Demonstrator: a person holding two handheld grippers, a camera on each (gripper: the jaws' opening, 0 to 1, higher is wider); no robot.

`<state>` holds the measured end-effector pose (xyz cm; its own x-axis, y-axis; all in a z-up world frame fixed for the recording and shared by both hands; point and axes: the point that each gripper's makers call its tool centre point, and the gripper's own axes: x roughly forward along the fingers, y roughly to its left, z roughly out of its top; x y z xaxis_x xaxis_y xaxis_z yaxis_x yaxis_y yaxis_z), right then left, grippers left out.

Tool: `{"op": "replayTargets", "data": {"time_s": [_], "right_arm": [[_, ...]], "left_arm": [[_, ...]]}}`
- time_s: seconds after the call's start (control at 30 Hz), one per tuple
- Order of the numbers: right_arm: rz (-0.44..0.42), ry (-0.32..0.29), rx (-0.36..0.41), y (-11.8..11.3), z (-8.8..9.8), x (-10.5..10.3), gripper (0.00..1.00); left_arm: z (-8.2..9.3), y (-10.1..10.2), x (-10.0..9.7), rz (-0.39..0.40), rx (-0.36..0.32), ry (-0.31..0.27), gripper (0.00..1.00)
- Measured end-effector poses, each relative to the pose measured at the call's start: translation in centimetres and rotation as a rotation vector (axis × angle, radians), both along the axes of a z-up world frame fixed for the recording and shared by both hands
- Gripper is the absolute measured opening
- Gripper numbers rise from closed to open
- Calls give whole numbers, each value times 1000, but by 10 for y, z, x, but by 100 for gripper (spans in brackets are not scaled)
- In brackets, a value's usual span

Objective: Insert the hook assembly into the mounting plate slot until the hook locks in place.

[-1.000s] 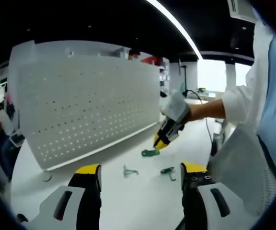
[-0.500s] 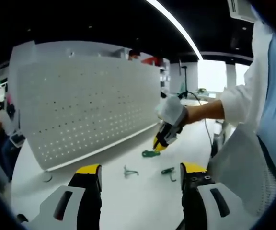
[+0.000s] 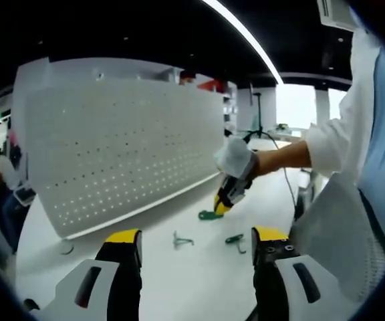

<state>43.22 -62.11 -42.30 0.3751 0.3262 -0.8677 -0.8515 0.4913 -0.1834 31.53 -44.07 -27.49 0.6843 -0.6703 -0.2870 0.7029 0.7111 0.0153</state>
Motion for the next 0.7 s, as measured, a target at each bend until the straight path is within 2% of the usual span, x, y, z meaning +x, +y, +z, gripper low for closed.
{"op": "replayTargets", "data": {"time_s": [0.53,0.7], "right_arm": [[-45,-7,33,-9,1,1,1],[-84,-20,87,-12,10,2,1]], "left_arm": [[-3,-2,0,-10,8,6,68],[-4,-3,0,-15,11,8,68]]}}
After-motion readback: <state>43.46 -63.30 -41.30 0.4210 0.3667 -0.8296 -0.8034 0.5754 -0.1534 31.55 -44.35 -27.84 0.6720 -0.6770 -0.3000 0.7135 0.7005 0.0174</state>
